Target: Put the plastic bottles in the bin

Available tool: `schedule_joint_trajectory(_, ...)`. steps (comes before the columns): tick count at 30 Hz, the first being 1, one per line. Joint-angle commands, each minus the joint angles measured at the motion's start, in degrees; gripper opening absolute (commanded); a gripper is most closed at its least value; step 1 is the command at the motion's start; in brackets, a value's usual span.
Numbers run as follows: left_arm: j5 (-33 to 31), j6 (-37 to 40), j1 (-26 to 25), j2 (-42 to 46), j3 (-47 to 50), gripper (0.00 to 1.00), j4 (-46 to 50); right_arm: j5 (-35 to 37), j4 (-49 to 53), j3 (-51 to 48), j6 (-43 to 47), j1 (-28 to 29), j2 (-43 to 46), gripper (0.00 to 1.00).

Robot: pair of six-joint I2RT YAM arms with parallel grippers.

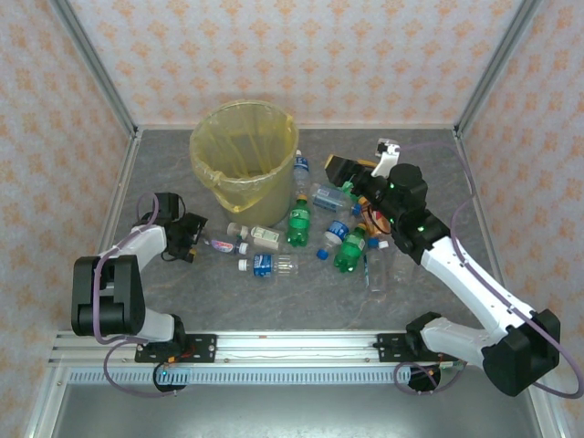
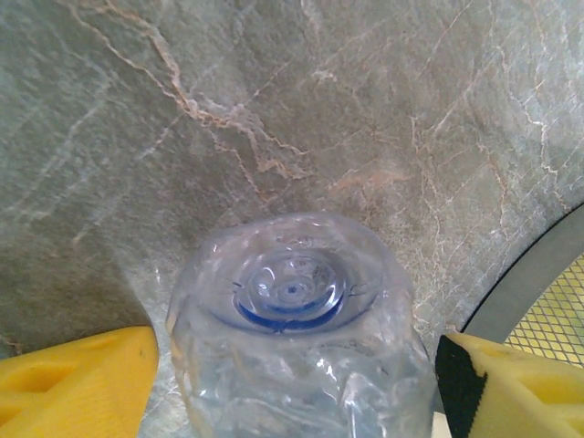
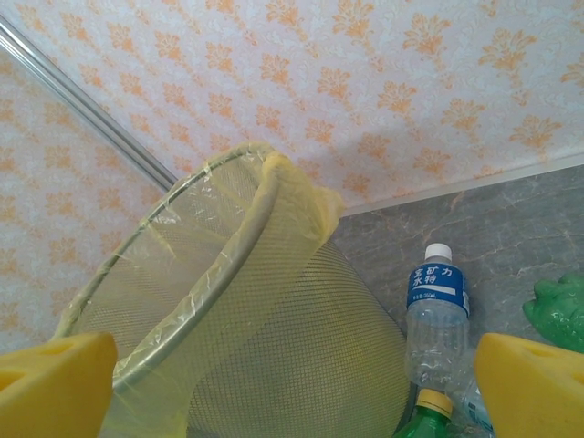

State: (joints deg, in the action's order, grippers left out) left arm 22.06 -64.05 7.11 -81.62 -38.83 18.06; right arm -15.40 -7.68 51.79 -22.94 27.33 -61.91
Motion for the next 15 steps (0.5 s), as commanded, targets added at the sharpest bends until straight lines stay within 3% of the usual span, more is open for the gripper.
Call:
schedule_joint_trajectory(1, -0.4, 0.9, -0.1, -1.0, 1.3, 0.81, -0.8, 0.9, 0.1, -0.7, -0.3, 0.4, 1.5, 1.00)
schedule_joint_trajectory(15, -1.7, 1.0, 0.1, -1.5, 0.3, 0.67, -0.4, 2.0, 1.7, -1.3, 0.0, 0.4, 3.9, 1.00)
